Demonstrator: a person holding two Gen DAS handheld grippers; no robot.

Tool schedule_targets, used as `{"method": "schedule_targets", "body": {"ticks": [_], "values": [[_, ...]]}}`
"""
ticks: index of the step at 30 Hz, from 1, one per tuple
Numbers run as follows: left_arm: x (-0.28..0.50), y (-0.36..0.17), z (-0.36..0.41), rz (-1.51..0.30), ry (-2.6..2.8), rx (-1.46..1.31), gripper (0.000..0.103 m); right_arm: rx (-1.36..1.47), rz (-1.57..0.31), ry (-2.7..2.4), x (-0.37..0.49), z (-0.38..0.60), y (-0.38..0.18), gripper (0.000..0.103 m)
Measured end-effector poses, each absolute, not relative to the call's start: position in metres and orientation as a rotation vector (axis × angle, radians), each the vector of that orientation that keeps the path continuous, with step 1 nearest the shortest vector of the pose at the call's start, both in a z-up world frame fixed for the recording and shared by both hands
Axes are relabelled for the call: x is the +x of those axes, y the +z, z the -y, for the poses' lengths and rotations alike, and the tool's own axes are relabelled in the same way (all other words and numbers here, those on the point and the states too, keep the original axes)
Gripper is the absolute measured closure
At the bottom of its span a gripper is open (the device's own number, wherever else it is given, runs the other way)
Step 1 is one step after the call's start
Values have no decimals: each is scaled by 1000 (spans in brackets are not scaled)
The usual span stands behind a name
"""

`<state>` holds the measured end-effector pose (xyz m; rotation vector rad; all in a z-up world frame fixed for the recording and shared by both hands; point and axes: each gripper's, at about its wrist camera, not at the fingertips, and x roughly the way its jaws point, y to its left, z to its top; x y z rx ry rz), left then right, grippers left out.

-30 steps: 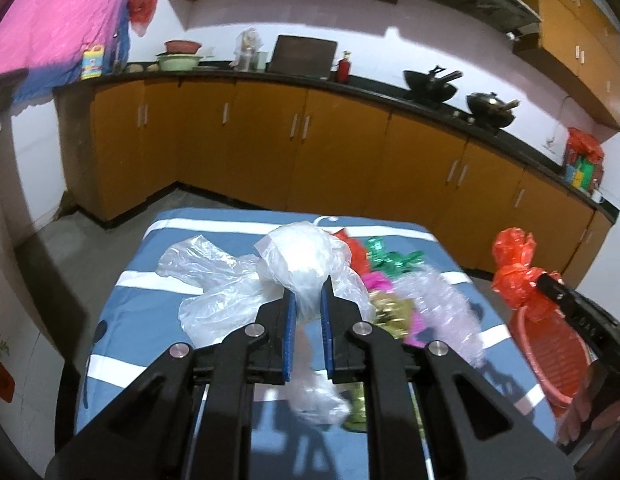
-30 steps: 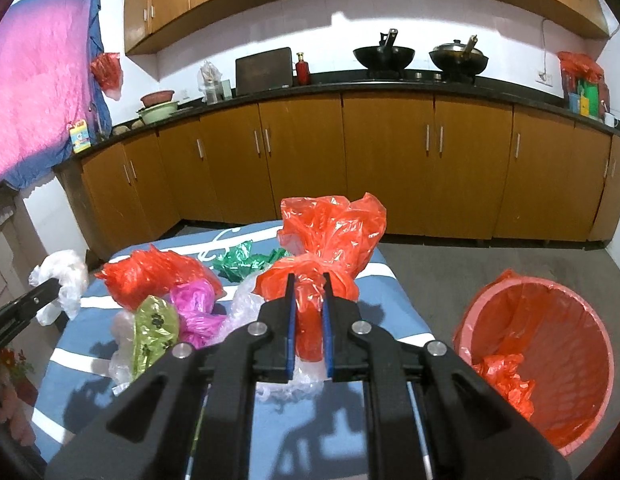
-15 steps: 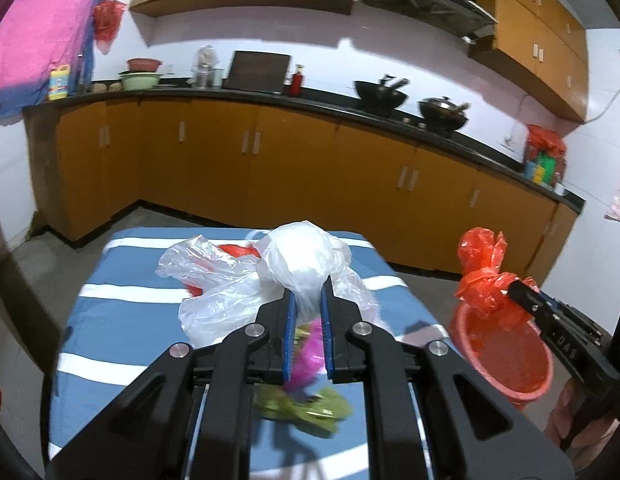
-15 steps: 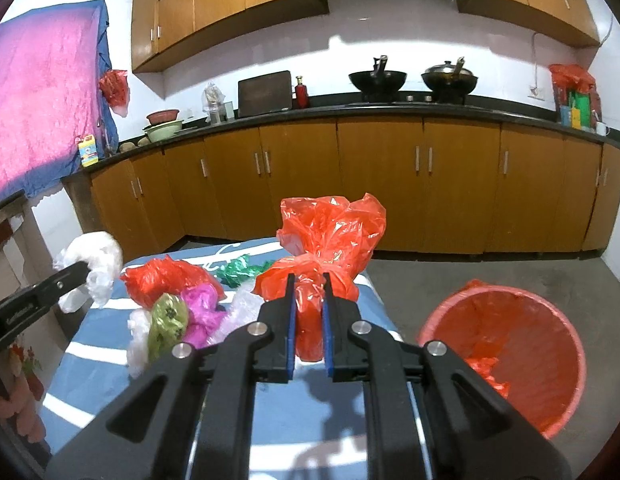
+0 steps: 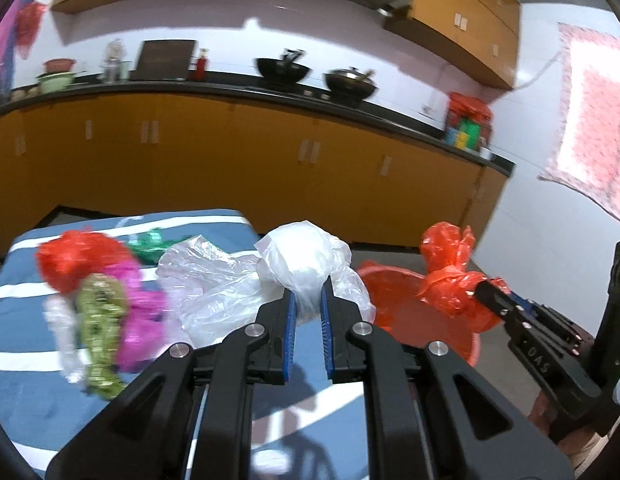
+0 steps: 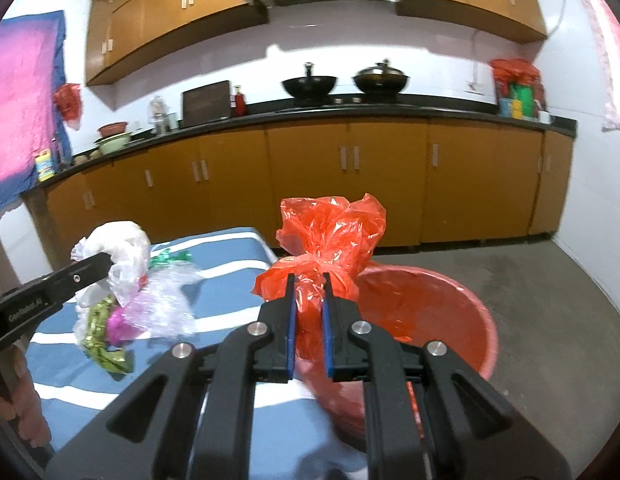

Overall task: Collect trash
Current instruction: 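Carry the white bag with the left tool while the right tool carries the red bag to the basket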

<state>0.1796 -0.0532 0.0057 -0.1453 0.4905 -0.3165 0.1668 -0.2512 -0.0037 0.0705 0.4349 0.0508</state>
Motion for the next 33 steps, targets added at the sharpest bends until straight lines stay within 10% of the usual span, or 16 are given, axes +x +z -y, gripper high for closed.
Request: {"method": "schedule_targets", "body": {"ticks": [33], "values": [[241,-53,201,-641,-521,-4,92,230,-506,-123,211,362,-52,91]]}}
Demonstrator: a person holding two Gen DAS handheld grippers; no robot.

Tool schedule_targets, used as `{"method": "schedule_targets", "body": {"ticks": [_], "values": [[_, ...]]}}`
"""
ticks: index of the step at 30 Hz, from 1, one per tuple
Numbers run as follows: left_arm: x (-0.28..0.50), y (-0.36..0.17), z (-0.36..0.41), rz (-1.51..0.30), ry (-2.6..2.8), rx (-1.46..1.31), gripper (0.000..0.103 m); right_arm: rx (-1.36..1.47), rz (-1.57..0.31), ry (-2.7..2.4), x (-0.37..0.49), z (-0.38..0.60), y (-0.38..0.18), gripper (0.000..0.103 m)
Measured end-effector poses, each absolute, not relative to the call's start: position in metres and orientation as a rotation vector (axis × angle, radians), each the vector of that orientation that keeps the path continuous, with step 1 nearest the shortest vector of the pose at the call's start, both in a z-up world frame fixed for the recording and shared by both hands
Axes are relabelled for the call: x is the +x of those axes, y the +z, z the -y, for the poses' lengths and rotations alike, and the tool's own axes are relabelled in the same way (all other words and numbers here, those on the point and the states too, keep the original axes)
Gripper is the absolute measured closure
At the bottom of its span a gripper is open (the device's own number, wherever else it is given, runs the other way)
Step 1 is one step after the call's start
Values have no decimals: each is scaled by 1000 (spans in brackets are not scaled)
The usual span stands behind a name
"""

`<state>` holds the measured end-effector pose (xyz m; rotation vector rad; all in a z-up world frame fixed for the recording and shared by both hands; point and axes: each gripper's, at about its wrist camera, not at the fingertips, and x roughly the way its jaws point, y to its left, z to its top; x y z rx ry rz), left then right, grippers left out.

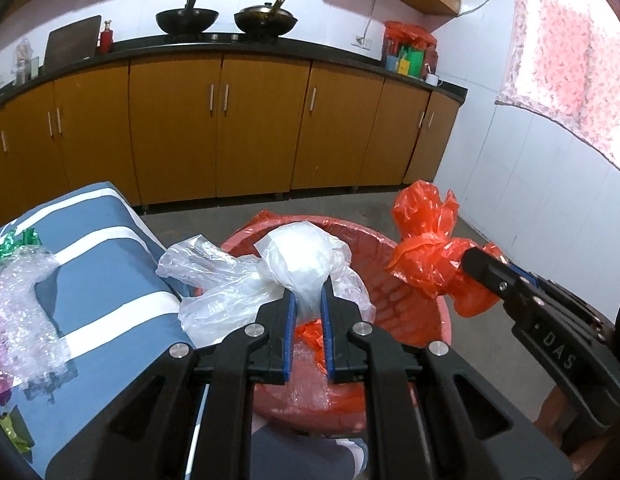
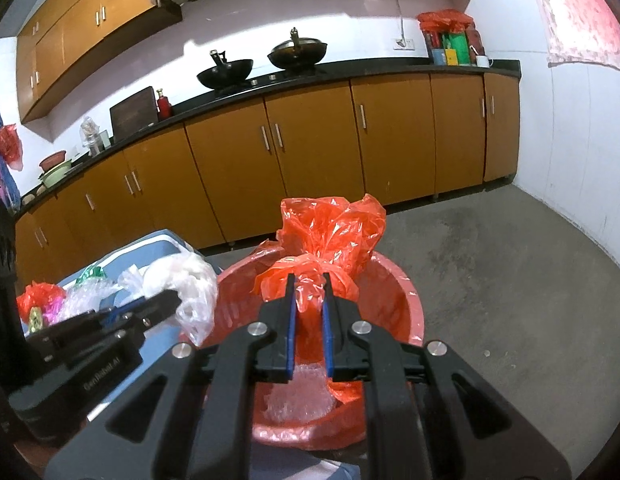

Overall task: Collect trash
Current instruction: 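Open the left tool over the basket while the right tool opens there too, then move both open tools back over the bags on the table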

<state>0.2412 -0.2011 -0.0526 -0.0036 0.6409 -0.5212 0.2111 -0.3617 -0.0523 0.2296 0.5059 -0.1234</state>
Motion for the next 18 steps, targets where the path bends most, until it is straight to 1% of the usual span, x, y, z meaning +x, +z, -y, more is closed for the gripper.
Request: {"method": "schedule_targets", "body": {"ticks": [6,8,10,12,13,15,18], "values": [[253,-61,208,-665,-520,0,91,251,-515,-121,227,369,-58,91],[256,-63,210,-678,-521,2,90,256,-524,-116,233,370,-61,86],[258,-66,210,-689,-519,-1,81,260,-532,-113,238,371,-64,85],[259,-68,208,-693,-509,-6,65,269,-541,-112,240,372,-67,80],[260,-69,206,-692,-504,-10,62,276,-542,-113,239,373,-68,77],[261,-70,202,-699,-496,-19,62,281,-543,-120,238,375,-70,74],[263,-70,193,-702,-481,-35,62,279,-544,-131,235,377,-70,73]]}}
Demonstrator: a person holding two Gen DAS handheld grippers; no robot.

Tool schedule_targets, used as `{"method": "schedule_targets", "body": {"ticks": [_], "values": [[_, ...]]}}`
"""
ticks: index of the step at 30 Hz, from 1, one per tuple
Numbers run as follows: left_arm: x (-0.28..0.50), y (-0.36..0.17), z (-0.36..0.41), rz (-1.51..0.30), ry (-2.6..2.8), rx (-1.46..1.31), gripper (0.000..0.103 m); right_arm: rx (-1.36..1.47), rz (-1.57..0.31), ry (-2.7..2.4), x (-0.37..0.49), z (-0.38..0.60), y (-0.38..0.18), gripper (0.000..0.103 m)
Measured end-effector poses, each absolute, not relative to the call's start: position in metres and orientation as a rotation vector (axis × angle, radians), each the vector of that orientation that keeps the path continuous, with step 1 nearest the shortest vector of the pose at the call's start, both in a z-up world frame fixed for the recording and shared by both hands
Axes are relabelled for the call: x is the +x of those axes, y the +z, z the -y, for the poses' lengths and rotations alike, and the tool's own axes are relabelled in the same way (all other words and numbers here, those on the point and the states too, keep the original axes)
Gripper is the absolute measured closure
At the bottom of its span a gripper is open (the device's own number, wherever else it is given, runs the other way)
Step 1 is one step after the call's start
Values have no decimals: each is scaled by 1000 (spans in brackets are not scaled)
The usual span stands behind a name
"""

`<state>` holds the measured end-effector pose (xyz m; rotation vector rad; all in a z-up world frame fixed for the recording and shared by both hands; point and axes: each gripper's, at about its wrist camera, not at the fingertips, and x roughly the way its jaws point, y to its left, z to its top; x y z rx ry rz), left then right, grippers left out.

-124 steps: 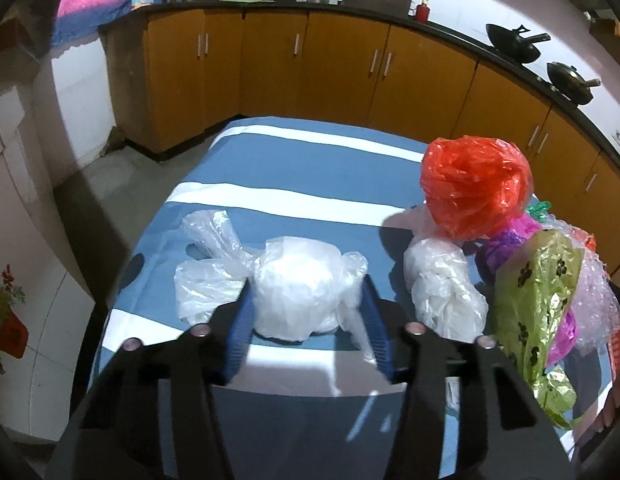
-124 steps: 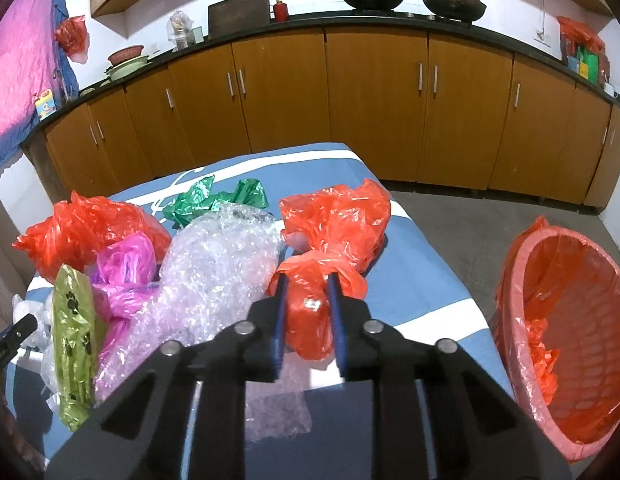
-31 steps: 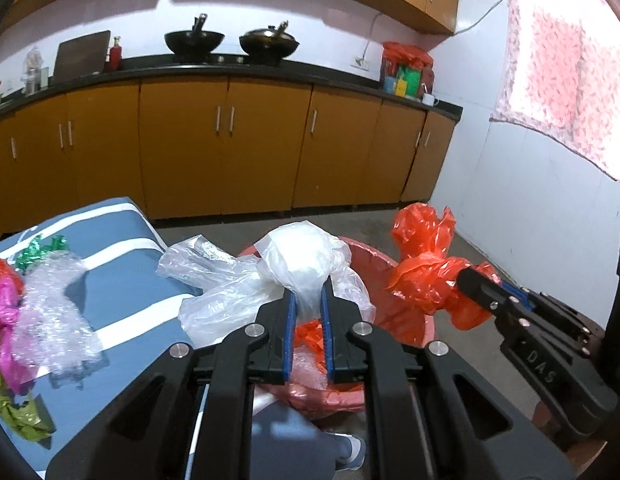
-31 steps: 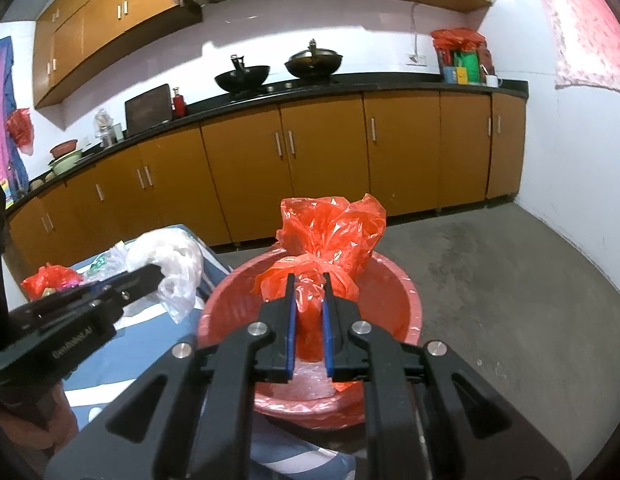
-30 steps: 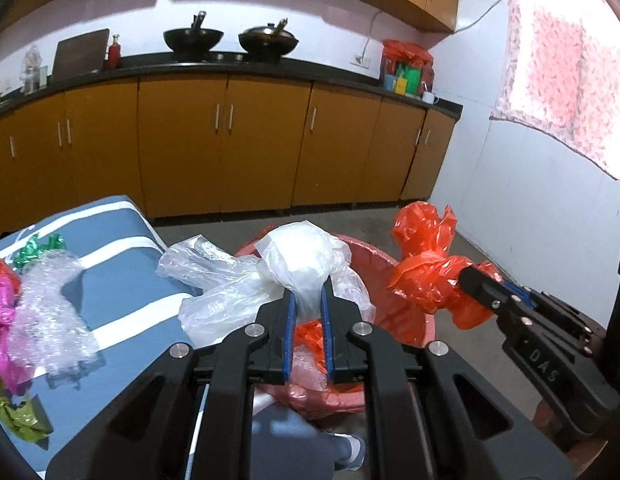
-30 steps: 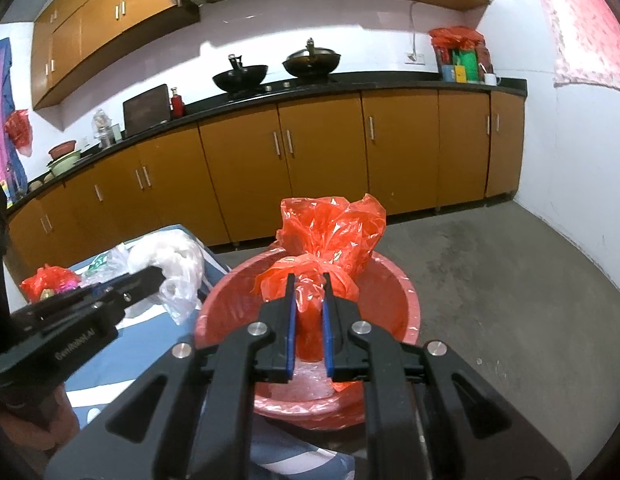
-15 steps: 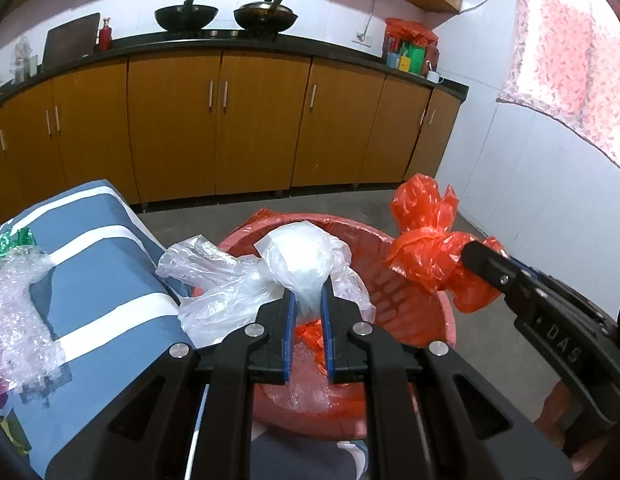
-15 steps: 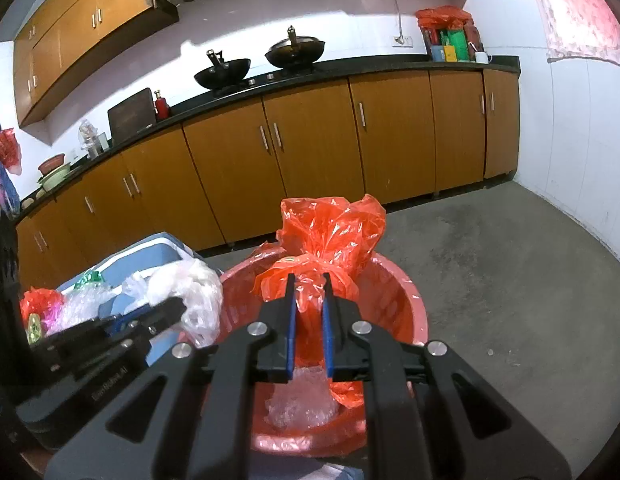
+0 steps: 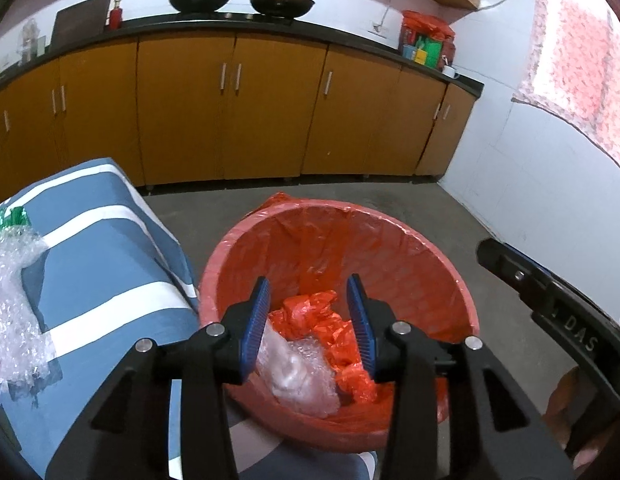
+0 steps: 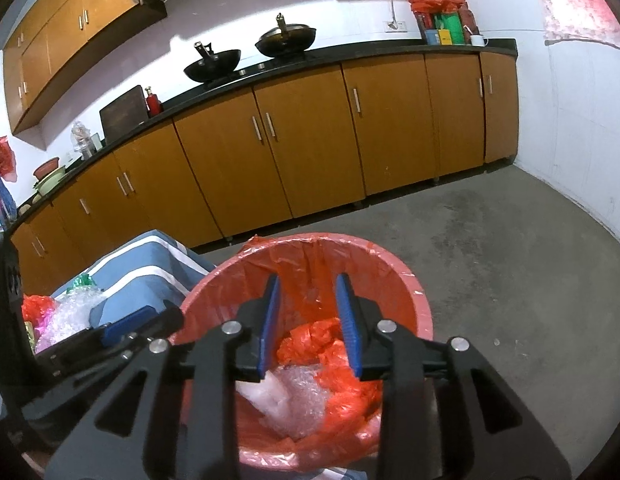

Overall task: Collect trash
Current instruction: 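Move both open tools back over the bags on the table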

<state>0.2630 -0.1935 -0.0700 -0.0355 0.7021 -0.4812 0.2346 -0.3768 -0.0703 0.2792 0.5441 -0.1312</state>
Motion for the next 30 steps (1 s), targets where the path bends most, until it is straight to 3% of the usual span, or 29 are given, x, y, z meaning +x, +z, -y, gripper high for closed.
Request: {"method": "schedule_targets", "body": {"ticks": [13,22,30], "values": [[251,-62,153,-673,-402,-82,57,237,-544,-106,229,353,-62,70],[221,-49,73,-610,-247,-144,54,182,-537,1,232,297,-50,66],[183,-36,-18,-517,-11,-151,44,117,-567,173,239,210,-50,63]]}}
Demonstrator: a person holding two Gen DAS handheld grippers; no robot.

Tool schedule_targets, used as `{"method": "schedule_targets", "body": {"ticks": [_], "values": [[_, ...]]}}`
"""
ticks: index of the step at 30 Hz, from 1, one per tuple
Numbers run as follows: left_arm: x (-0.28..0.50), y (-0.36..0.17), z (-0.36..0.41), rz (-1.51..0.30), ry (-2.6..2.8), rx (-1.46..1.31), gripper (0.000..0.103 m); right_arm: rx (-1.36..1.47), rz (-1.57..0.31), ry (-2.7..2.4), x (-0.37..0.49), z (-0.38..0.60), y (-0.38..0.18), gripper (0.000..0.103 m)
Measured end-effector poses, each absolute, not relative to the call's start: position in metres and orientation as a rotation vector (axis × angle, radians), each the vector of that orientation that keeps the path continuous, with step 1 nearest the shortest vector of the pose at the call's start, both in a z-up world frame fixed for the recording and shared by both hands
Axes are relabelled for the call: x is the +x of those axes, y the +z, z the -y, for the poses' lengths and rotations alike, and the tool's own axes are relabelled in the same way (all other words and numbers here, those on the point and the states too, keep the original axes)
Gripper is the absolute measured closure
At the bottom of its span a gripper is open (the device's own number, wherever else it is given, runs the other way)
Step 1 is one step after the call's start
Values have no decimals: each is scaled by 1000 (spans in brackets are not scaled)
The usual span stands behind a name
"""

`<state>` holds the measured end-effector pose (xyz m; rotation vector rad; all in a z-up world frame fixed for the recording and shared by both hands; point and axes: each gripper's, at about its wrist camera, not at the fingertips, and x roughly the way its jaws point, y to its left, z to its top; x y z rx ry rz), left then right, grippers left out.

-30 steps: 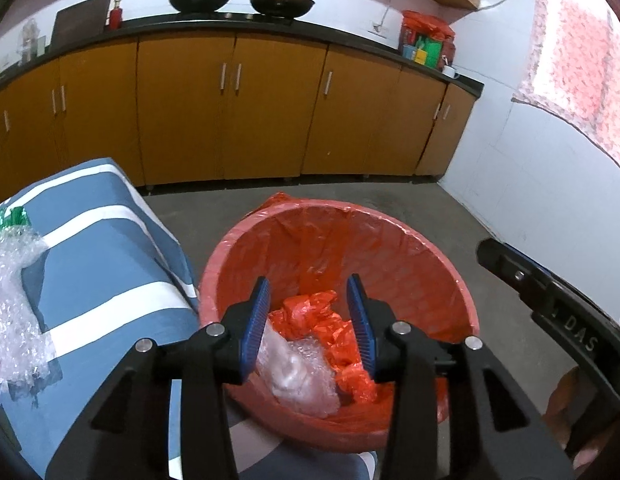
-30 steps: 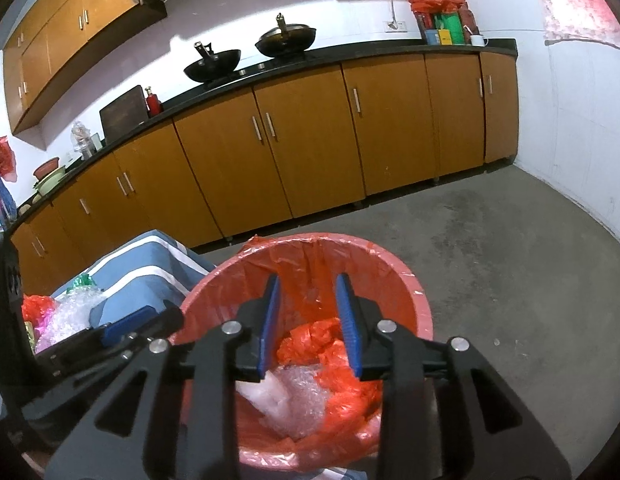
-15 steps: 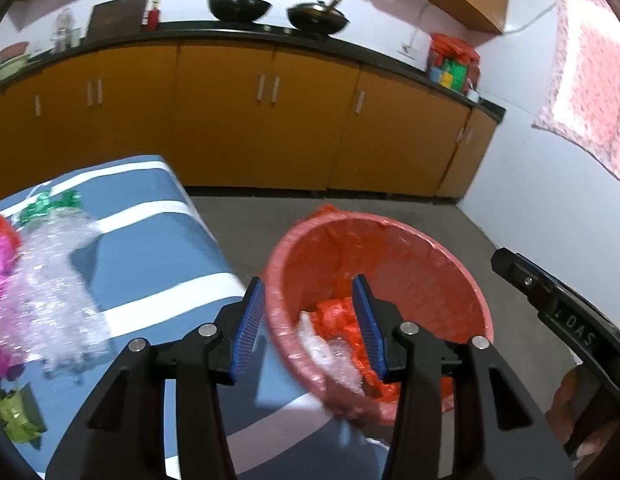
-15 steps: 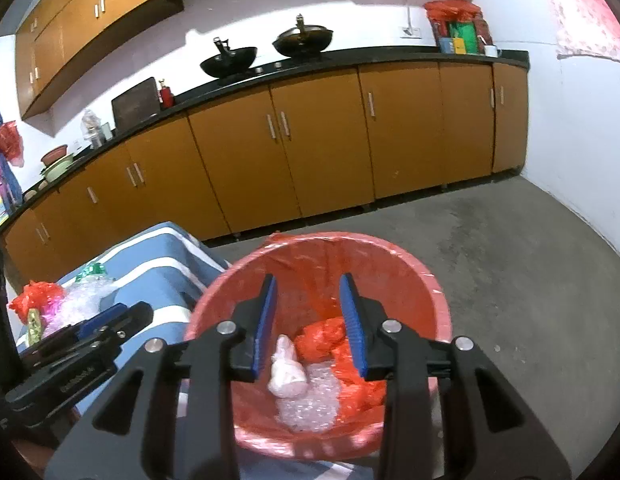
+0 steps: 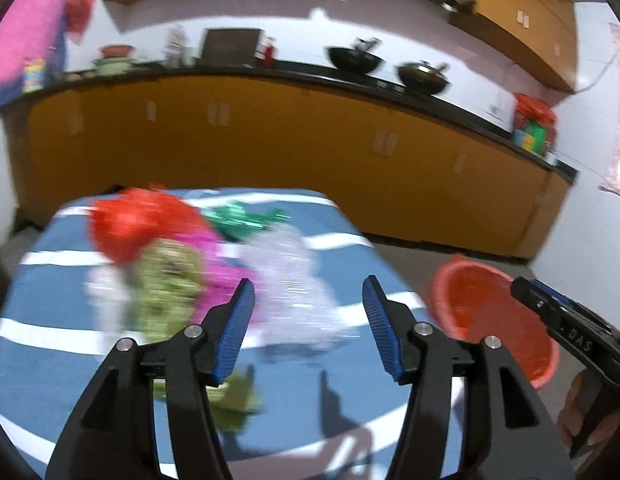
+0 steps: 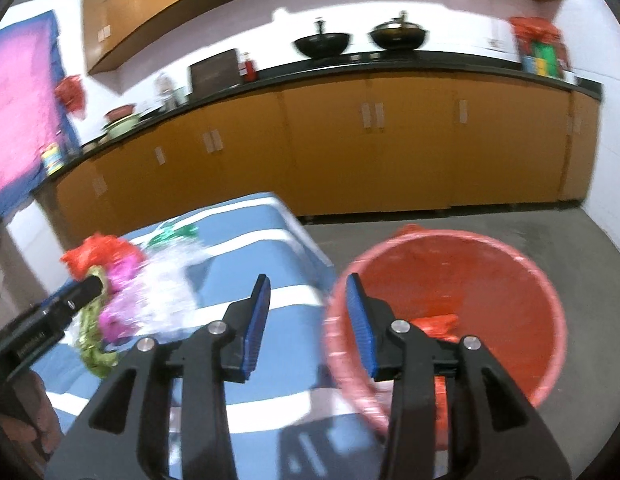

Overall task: Collect trash
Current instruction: 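Move both open tools back over the bags on the table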

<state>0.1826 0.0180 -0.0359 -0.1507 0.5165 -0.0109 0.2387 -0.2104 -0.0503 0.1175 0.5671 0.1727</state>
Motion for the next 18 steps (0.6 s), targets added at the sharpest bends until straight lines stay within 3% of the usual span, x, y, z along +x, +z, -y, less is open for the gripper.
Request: {"method": "schedule_targets", "body": {"ticks": [9,18], "values": [[167,-46,-107,-515,222,-153,42,64,-609,304,253,124,-58,62],[178,-68,-145,-560,299,-154,34,38,-636,356,281,63,-75,50]]}}
